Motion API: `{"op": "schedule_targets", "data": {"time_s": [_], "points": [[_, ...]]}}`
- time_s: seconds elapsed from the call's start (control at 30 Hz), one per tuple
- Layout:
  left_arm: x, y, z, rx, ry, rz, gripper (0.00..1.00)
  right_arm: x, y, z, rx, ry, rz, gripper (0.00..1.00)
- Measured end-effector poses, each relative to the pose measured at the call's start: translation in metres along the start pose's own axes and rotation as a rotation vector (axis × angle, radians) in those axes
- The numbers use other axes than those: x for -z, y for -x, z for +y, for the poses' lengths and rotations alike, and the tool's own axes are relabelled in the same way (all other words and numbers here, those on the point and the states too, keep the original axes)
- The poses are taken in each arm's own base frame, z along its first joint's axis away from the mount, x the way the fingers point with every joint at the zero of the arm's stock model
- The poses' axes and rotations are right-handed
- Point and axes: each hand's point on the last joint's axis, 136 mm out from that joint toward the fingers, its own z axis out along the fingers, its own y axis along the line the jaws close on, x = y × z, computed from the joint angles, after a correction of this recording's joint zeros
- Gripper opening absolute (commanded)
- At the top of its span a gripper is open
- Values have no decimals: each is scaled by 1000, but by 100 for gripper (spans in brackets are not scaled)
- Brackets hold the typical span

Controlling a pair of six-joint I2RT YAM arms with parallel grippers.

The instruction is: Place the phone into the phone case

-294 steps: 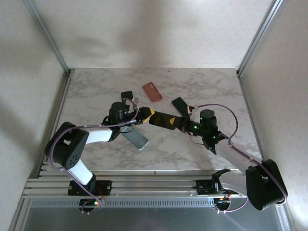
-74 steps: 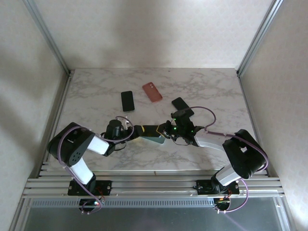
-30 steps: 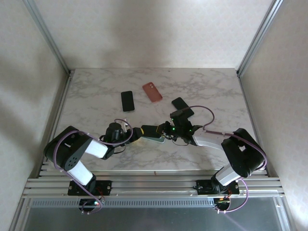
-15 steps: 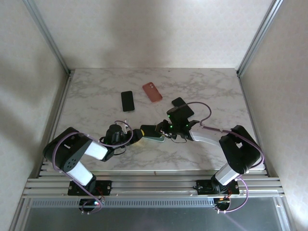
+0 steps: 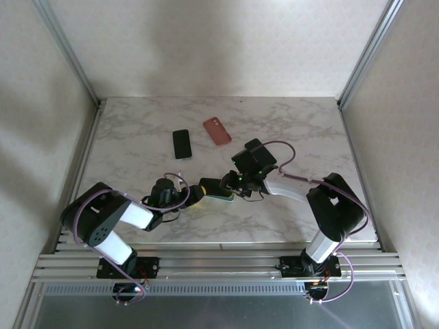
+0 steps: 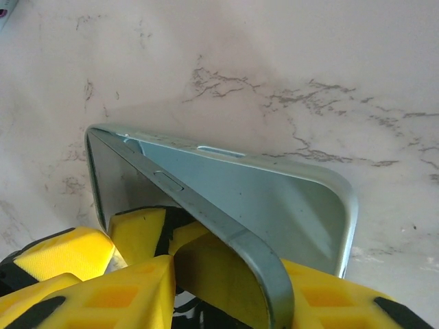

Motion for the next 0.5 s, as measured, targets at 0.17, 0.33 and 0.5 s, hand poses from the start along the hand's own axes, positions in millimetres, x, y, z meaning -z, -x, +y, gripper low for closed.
{"op": "schedule_targets", "data": {"time_s": [0.17,0.33,0.5], "points": [[1,-1,-1,0,-4,7,46,-6,-2,-10,3,-73,27,48],[4,2,-8,-6,-18,-2,46,-9,-7,-11,28,-111,40,57],[10,8,-19,-17,-45,-29,46,-9,-10,-11,41,-131,51,61]]}}
